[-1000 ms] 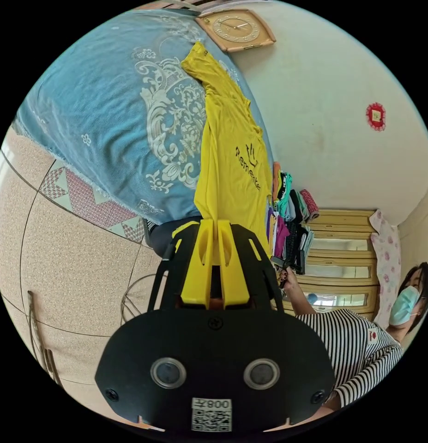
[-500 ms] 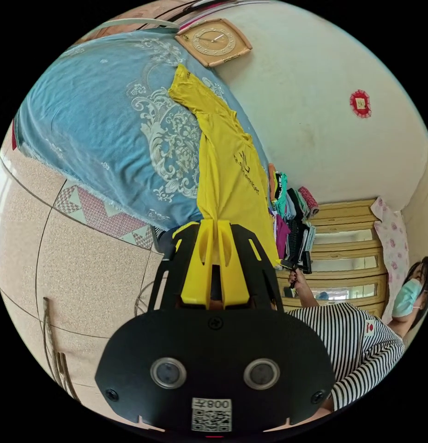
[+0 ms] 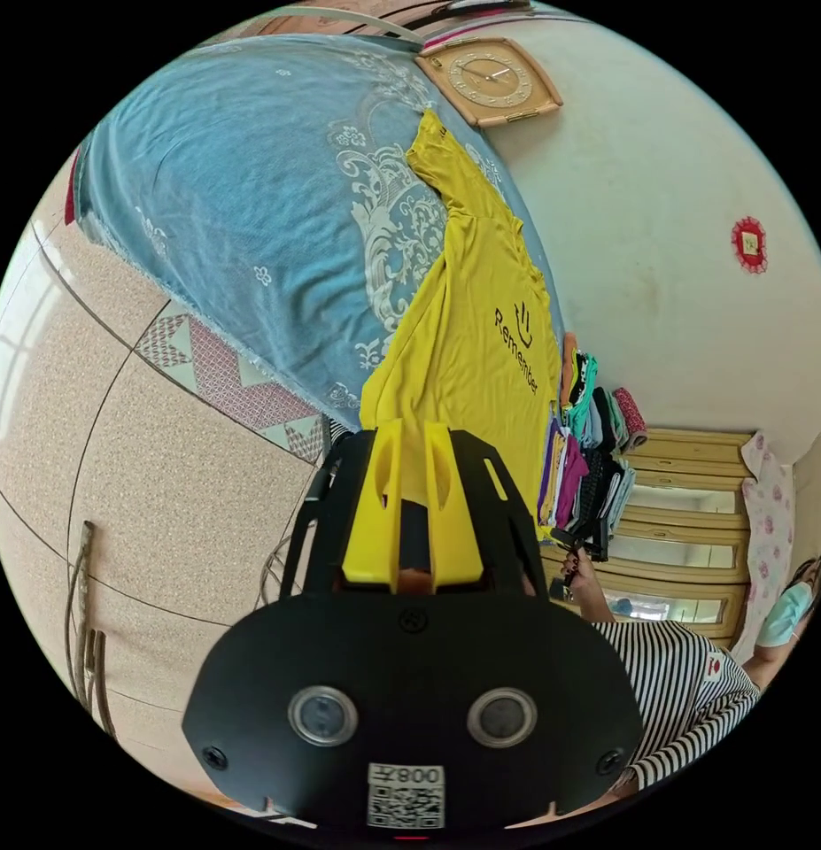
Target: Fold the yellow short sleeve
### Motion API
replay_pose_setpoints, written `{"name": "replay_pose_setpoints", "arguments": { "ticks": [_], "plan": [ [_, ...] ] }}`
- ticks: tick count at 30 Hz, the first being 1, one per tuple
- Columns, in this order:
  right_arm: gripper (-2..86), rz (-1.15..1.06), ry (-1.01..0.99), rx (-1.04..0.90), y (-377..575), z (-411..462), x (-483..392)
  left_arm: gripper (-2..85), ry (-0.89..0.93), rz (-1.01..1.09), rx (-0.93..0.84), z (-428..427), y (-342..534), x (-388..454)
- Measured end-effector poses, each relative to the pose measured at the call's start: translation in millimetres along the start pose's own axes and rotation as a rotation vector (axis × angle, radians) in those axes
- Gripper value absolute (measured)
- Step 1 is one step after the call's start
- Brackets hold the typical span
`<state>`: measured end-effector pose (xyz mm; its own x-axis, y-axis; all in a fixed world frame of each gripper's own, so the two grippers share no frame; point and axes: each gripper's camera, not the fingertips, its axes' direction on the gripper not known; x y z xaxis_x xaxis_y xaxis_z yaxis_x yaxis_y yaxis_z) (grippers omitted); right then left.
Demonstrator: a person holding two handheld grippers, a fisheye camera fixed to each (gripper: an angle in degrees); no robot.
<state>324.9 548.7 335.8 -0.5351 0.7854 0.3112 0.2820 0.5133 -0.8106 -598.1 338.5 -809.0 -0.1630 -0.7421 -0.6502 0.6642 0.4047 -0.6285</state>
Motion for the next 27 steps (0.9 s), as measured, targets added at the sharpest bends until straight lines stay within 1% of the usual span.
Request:
{"name": "replay_pose_setpoints", "arguments": {
  "ticks": [4,6,9,12,14,16,18,23,25,27],
  "plan": [
    [0.4,0.054,0.007,0.093,5,-9,-1,2.5,-0.040,0.024,0.056,1,-15,25],
    [0.3,0.044,0.020,0.147,0,-16,-11,2.0,-0.028,0.075,0.068,10,-35,52],
    [0.1,-0.037,0.053,0.225,-31,-30,-43,1.3,-0.017,0.160,0.061,34,-74,96],
    [0.1,-0.142,0.132,0.304,-86,-40,-88,0.8,0.004,0.257,0.044,70,-126,149],
    [0.1,-0.224,0.182,0.350,-144,-43,-127,0.6,0.002,0.322,0.027,97,-161,184],
    [0.2,-0.278,0.210,0.373,-192,-43,-155,0.5,-0.016,0.392,0.008,127,-198,221],
    [0.2,-0.319,0.223,0.388,-241,-42,-180,0.4,-0.092,0.480,-0.009,168,-245,267],
    [0.5,-0.403,0.314,0.413,-389,-39,-238,0.3,-0.227,0.558,-0.017,239,-332,330],
    [0.9,-0.429,0.337,0.410,-432,-36,-252,0.3,-0.244,0.573,-0.016,259,-361,345],
    [1.5,-0.445,0.406,0.415,-470,-31,-265,0.3,-0.246,0.570,-0.002,277,-392,358]
  ]
}}
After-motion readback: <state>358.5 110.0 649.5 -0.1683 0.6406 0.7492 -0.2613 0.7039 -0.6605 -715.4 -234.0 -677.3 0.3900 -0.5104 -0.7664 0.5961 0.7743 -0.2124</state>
